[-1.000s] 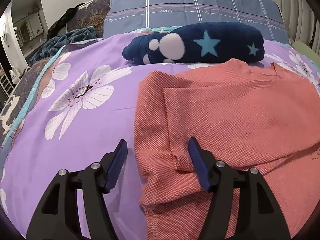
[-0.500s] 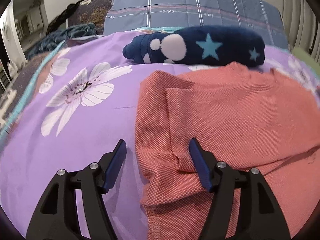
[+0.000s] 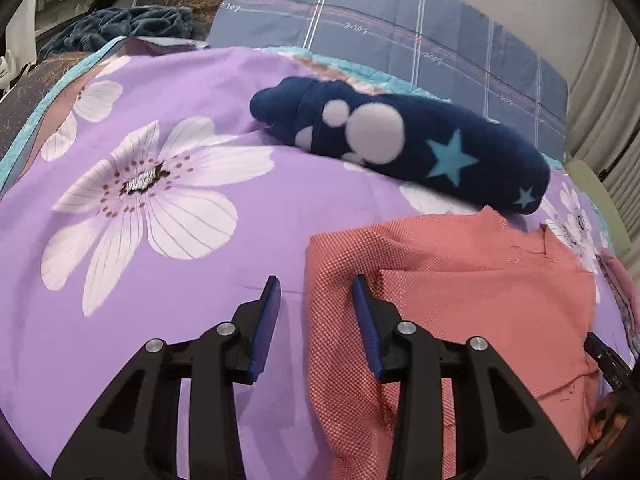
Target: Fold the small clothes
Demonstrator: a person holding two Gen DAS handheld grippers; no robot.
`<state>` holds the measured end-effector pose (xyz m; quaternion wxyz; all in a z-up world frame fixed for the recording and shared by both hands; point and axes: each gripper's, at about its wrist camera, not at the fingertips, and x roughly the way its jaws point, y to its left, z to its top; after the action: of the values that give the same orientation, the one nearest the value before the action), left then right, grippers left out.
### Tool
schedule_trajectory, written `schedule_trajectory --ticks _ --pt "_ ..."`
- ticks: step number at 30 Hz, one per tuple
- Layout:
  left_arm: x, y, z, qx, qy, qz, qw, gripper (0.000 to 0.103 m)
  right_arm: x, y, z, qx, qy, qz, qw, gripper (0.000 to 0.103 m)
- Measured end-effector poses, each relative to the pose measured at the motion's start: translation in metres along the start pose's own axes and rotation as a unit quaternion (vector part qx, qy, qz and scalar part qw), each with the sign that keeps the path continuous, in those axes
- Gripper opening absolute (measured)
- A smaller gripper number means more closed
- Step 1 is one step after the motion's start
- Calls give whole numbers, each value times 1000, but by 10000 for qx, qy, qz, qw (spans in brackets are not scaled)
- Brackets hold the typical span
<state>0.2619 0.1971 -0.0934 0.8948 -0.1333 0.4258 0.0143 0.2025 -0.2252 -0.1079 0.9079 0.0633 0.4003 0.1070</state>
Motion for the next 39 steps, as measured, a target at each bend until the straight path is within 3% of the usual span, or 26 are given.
schedule_trajectory --ticks 3,5,8,10,15,20,23,26,27,28,29,31,32,34,36,38,39 --pt "-16 10 -23 -190 -146 -479 9986 50 -6 3 19 -22 92 -115 9999 35" --pt "-23 20 -38 -301 -179 -686 9970 51 -12 15 42 -64 49 149 9999 36" --pt "-31 35 -51 -531 -175 -1176 9915 51 -8 75 93 -644 293 669 9952 36" --pt "-35 36 -54 -412 -36 -1325 9903 51 0 123 113 -1230 417 827 9881 36" --pt "-42 31 -64 251 151 -1532 9878 51 55 261 142 -2507 1335 1161 9518 36" --pt "-46 35 -68 405 258 -1815 9822 51 125 370 127 -3404 2185 949 9096 37" --pt "-51 31 -71 670 307 -1911 9788 51 157 403 110 -3840 2535 645 8855 49" --pt "-56 21 -78 1111 290 -1886 9753 51 183 417 97 -4143 2769 315 8664 50" --pt "-56 17 -79 1213 288 -1817 9754 51 188 415 96 -4172 2864 288 8621 48" --pt "-54 15 -80 1275 298 -1748 9759 48 193 417 92 -4230 2945 247 8566 22" --pt "-53 15 -79 1285 295 -1692 9767 44 196 419 90 -4292 2931 92 8543 4" --pt "-49 16 -78 1256 344 -1656 9776 14 197 419 91 -4228 2829 79 8609 2" --pt "-48 17 -78 1251 380 -1634 9779 9 197 420 94 -4149 2716 63 8684 1" --pt "-48 16 -79 1378 403 -1557 9773 4 199 417 102 -3845 2555 82 8870 1" --pt "-54 11 -83 1731 375 -1394 9743 4 201 414 106 -3657 2435 236 8980 0" --pt "-61 8 -91 2113 349 -1223 9691 4 191 412 106 -3669 2114 691 9033 0" --pt "-63 9 -92 2195 333 -1175 9679 4 185 410 107 -3653 2008 718 9062 0"
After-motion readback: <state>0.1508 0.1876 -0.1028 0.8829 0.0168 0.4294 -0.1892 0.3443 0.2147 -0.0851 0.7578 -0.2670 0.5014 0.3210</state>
